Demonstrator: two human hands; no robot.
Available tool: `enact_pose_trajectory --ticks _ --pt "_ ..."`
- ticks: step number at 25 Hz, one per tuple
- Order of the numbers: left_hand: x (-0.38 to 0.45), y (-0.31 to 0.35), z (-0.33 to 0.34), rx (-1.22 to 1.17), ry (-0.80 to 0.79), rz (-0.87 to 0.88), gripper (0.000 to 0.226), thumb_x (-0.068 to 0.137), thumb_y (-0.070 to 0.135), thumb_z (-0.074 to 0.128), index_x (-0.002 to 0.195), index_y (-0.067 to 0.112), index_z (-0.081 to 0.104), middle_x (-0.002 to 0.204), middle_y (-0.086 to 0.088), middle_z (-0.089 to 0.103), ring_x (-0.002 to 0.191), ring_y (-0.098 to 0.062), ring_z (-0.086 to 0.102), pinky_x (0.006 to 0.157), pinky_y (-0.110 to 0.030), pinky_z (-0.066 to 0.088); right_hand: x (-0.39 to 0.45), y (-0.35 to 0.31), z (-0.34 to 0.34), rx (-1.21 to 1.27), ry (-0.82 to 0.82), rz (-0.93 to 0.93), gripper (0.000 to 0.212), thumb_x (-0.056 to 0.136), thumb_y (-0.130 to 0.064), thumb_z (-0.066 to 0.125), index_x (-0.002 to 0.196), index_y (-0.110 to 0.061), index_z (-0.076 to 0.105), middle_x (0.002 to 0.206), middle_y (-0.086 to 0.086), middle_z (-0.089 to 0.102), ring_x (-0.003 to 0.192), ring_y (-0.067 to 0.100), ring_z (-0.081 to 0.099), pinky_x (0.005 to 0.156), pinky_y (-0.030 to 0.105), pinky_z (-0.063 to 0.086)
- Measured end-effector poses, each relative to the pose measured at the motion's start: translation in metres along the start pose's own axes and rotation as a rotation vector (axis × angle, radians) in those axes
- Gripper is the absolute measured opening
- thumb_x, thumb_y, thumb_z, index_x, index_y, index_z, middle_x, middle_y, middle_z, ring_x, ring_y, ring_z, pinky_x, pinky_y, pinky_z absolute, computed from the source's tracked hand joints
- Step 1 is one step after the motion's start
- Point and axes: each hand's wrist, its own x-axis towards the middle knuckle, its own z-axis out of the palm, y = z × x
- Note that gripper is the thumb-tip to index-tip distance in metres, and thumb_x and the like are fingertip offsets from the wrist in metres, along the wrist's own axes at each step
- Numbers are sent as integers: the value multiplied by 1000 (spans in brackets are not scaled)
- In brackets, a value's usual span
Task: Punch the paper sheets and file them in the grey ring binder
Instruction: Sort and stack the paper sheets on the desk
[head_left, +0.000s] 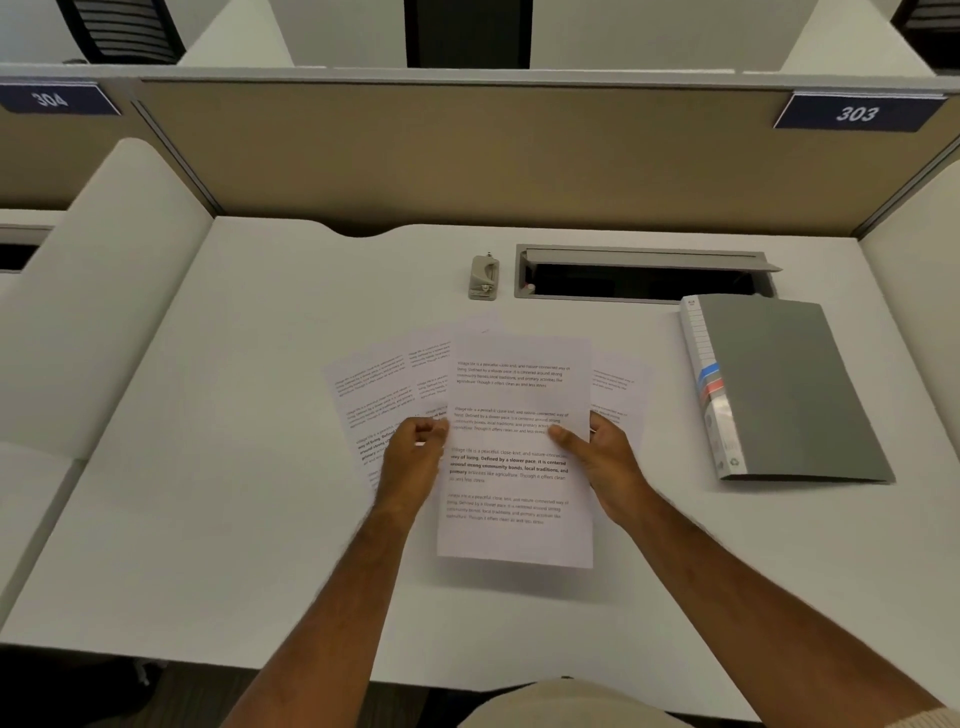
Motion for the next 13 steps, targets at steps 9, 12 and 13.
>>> enact_pose_trajectory --ticks 9,12,13 --pt "67 -41 -42 516 423 -305 93 74 56 83 136 -1 44 135 -23 48 125 -42 49 98 -57 47 20 1 0 -200 -19 -3 38 86 -28 79 121 -21 68 109 0 77 95 23 76 85 48 61" --pt "73 -45 -37 523 448 -363 101 67 63 85 131 -3 44 132 -23 49 122 -42 51 96 -56 49 25 0 1 -215 -25 7 37 86 -28 79 122 -22 68 108 -1 77 93 23 76 82 46 62" --pt "74 -45 -35 528 459 -368 102 65 63 85 130 -4 44 131 -24 50 121 -41 52 96 -55 49 27 0 1 -218 -26 8 37 87 -28 78 122 -22 67 108 -2 77 93 23 76 81 44 63"
